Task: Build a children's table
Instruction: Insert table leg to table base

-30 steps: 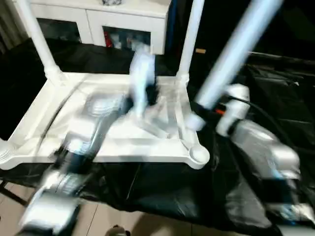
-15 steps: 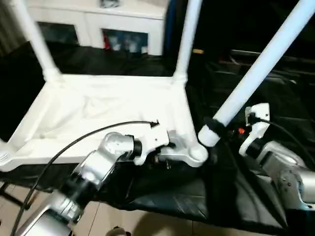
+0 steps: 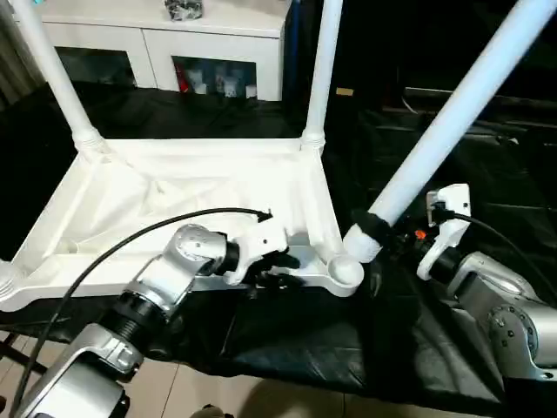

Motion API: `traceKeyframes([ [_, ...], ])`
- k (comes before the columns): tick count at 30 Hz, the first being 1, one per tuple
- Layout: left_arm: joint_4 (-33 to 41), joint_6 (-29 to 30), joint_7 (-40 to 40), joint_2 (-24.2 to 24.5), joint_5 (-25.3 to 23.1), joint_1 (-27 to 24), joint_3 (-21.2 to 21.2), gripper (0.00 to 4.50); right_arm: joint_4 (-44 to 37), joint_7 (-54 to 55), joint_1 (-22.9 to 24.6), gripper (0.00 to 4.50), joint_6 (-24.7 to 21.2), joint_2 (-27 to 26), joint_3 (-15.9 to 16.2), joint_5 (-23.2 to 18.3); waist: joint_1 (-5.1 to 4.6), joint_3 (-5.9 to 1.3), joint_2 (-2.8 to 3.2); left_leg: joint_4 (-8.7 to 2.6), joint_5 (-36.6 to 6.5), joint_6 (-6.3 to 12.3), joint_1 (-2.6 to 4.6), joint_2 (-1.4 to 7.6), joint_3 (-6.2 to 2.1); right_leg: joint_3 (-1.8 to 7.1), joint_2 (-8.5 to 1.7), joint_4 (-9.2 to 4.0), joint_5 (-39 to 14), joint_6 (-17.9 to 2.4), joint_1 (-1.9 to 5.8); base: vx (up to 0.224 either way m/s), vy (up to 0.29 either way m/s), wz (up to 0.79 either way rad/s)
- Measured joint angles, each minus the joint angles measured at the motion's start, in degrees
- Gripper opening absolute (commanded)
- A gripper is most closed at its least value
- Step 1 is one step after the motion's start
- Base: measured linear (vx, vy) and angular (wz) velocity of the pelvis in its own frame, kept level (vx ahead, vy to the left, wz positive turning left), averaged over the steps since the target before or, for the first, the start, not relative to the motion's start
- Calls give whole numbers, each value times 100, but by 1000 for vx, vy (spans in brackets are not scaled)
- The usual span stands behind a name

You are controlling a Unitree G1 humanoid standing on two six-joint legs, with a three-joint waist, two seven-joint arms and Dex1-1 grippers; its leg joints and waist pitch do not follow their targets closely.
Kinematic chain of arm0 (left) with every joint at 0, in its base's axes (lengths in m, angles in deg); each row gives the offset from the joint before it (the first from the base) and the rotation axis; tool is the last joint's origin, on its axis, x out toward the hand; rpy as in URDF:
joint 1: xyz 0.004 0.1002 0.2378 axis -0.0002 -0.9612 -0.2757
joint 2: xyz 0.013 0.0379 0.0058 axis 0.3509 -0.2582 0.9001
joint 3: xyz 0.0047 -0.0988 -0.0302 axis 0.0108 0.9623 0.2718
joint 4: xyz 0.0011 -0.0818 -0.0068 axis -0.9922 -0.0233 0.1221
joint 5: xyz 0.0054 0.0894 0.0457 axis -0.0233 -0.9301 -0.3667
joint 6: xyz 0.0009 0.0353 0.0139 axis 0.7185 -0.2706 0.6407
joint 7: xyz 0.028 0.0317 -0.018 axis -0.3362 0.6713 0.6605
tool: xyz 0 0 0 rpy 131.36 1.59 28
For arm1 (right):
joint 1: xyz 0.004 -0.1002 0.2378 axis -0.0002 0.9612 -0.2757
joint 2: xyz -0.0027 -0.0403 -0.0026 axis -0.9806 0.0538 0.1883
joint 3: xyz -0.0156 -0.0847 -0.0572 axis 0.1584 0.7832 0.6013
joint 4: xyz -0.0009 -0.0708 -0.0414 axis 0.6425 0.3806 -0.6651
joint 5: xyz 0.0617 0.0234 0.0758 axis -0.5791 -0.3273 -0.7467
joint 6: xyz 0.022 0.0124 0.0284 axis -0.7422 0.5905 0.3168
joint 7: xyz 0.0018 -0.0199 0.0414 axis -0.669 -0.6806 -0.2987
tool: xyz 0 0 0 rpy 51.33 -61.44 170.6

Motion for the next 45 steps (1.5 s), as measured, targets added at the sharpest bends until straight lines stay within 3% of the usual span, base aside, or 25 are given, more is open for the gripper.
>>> traceKeyframes([
  [14,-511,-318,258,-51,-128,170,53,8,0,-242,-228,188,-226,230,327,2,-10,1,-5,0,0,0,7,0,0,2,-1,1,-6,11,2,0,0,0],
  [18,-595,-333,273,-50,-155,209,53,0,12,-374,-275,188,-329,427,480,11,-17,1,-9,0,0,0,10,0,0,0,0,1,-6,11,1,0,0,0],
  [23,-683,79,160,-201,-109,292,233,0,163,-483,-580,188,-323,485,567,136,-36,5,-24,1,0,0,11,0,0,0,-1,0,-6,11,-3,0,0,0],
  [35,-891,264,-374,-453,-174,447,511,0,1677,-501,-1403,188,368,236,1158,806,-63,12,-48,-12,-2,4,-2,1,8,-2,-2,1,8,-18,-26,0,0,0],
  [45,-893,312,-314,-426,-205,450,577,0,2573,-622,-1803,188,973,104,1249,1071,-99,22,-78,-11,-1,2,4,2,11,-1,-2,3,10,-21,-27,0,0,0],
])
